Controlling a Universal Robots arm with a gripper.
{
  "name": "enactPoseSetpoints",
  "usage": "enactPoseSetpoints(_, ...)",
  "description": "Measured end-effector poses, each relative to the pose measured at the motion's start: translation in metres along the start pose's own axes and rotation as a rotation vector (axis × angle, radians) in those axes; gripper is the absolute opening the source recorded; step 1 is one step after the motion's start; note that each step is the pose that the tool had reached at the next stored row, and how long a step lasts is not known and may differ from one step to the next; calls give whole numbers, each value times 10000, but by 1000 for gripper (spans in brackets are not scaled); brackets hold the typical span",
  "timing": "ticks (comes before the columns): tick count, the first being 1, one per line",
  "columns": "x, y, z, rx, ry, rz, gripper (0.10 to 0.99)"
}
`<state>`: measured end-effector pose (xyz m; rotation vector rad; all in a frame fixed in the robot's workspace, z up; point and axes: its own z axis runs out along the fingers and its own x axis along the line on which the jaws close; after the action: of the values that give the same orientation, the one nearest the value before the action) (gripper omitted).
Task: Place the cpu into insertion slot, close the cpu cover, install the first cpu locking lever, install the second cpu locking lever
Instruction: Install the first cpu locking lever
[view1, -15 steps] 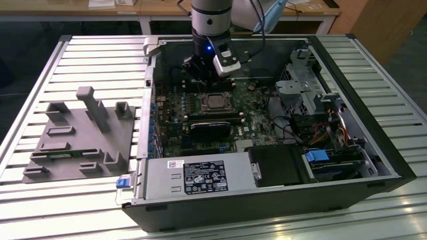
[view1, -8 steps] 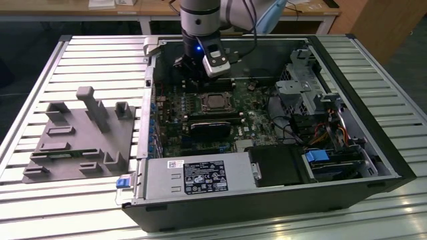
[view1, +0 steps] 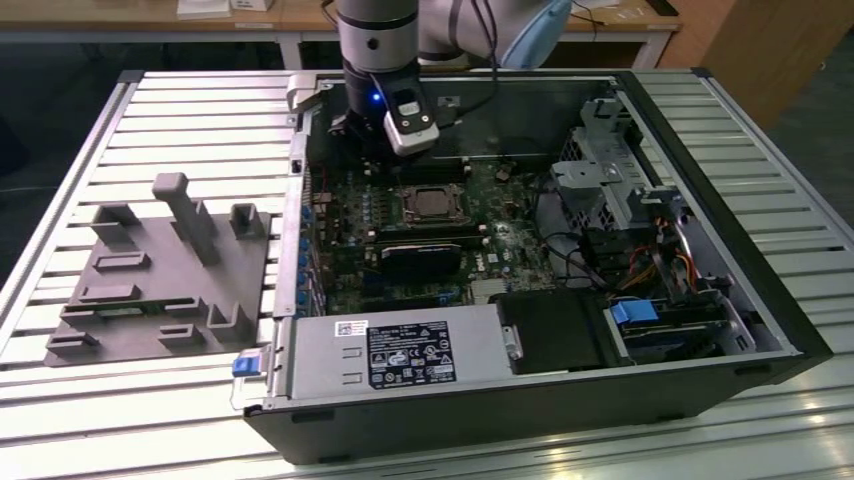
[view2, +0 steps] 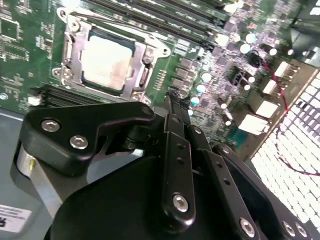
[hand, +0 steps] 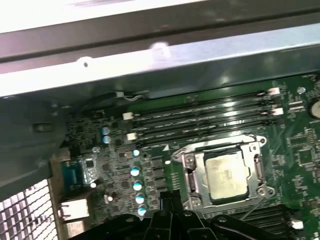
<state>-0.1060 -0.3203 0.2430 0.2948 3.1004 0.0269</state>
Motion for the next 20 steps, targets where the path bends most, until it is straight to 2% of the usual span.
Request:
enactPoseSetpoints(5, 11, -2, -1, 0, 1, -1, 102)
enactPoseSetpoints(6, 14, -4, -1, -39, 9, 0, 102)
enactPoseSetpoints(13, 44, -9, -1, -926, 176, -36, 102)
enactPoseSetpoints(17, 57, -11, 0, -1530, 292, -75, 102)
enactPoseSetpoints(20, 62, -12, 0, -1908, 369, -129, 102)
